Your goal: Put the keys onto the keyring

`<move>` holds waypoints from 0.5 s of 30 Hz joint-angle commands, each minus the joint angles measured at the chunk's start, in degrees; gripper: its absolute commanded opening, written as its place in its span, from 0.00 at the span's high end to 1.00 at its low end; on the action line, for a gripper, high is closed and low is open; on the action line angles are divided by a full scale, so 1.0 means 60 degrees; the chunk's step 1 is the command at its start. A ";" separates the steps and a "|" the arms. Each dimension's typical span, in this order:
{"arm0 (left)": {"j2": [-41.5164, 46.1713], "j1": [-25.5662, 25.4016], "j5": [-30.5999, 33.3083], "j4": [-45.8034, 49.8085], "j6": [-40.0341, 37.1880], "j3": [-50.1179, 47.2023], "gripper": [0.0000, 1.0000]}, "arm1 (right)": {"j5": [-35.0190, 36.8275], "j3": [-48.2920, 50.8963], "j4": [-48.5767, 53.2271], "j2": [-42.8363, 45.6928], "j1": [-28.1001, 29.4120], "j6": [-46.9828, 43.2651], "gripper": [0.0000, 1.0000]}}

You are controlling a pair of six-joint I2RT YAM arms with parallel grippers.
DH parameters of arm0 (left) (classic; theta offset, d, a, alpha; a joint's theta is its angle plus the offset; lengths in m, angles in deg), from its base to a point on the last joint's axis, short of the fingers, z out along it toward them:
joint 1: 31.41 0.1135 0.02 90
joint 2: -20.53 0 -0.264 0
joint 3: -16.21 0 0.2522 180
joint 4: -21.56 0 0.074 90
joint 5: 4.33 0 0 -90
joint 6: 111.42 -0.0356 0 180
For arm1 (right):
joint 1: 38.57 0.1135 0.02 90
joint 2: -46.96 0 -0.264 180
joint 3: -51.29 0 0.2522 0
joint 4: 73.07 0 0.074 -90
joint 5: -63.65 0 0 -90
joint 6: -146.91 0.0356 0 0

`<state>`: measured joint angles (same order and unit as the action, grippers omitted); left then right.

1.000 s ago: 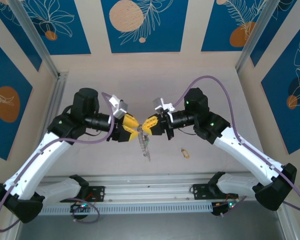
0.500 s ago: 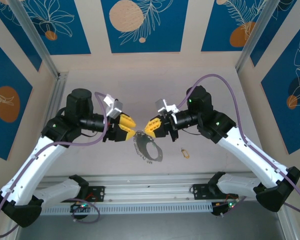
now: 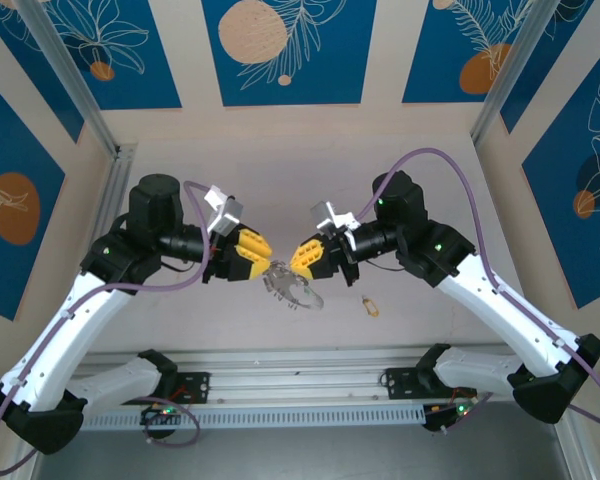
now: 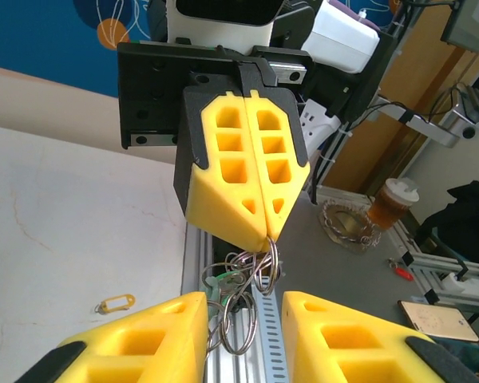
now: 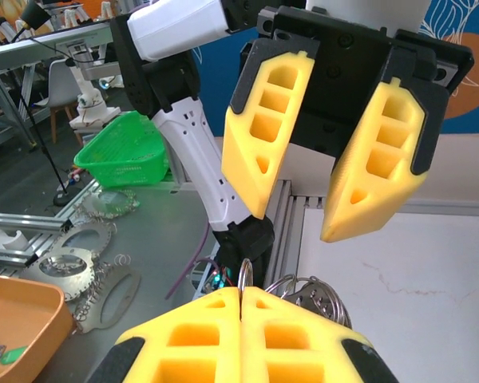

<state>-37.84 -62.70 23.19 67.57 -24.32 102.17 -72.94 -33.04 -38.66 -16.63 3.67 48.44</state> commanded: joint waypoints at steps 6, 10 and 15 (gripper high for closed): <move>-0.0218 -0.0332 -0.0141 0.0550 -0.0459 0.0730 0.73 | -0.0121 -0.0547 0.0193 -0.0182 0.0098 -0.0149 1.00; -0.0290 -0.0394 -0.0105 0.0721 -0.0593 0.0912 0.76 | -0.0068 -0.0518 0.0062 -0.0245 0.0111 0.0014 1.00; -0.0367 -0.0479 -0.0054 0.0942 -0.0720 0.1046 0.79 | 0.0018 -0.0368 -0.0130 -0.0241 0.0108 0.0143 1.00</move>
<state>-39.67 -64.86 23.17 71.07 -26.52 106.70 -72.83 -34.50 -38.53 -18.25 3.87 48.38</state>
